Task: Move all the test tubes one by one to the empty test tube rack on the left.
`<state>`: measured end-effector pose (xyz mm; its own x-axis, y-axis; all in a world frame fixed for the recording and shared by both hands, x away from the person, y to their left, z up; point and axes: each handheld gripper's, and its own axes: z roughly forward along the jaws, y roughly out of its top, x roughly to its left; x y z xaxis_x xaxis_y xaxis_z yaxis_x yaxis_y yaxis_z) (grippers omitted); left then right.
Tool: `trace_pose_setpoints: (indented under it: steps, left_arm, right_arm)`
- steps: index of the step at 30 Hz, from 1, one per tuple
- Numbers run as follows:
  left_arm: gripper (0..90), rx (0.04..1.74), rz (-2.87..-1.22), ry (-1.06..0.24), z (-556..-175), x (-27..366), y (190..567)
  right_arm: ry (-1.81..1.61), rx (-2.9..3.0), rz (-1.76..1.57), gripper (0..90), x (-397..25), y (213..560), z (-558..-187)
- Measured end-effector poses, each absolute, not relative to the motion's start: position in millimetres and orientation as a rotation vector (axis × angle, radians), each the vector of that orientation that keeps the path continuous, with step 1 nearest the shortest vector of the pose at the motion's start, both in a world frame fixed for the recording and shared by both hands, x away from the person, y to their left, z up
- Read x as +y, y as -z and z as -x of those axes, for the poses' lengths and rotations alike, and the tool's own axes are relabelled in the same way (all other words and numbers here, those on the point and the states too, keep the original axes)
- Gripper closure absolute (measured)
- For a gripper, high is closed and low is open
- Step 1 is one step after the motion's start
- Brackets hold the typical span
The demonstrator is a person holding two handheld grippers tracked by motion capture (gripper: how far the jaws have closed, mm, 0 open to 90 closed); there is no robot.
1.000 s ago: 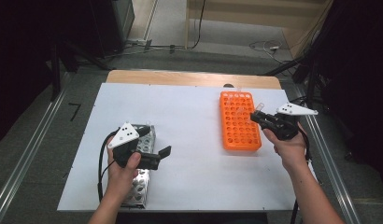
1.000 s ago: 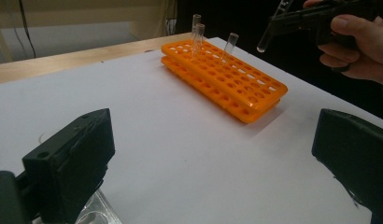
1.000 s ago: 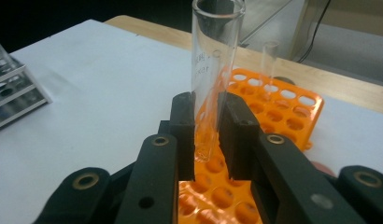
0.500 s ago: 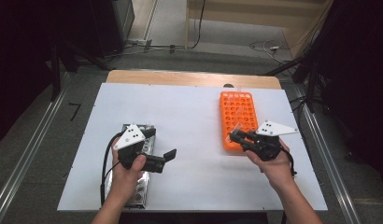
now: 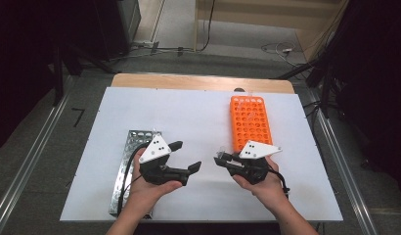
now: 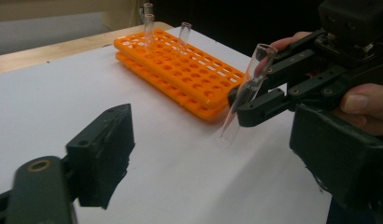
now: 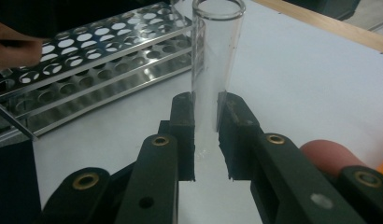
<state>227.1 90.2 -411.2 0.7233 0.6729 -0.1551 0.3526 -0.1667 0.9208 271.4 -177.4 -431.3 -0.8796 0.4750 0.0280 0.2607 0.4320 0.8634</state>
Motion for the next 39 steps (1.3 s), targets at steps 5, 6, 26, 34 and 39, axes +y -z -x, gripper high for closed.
trace_pose_setpoints:
  steps: [5, 6, 26, 34, 39]
  left_arm:
    - [30.6, 0.775, -1.780, -0.316, -226.9, 79.6, 410.8]
    - [33.2, 0.770, -1.781, -0.316, -226.6, 77.0, 410.8]
    - [74.2, 0.712, -1.849, -0.375, -223.5, 52.8, 413.7]
    - [76.2, 0.716, -1.849, -0.387, -224.6, 54.1, 412.4]
    - [76.2, 0.717, -1.840, -0.391, -225.7, 55.6, 410.3]
  right_arm:
    - [-1.431, 2.494, -0.616, 74.3, -167.2, 433.1, -265.9]
    - [-1.434, 2.497, -0.606, 74.3, -165.5, 433.3, -264.9]
    - [-1.441, 2.542, -0.536, 74.3, -149.8, 434.9, -252.0]
    - [-1.446, 2.539, -0.544, 73.9, -150.5, 434.6, -252.7]
    - [-1.493, 2.567, -0.550, 63.4, -155.6, 434.6, -257.6]
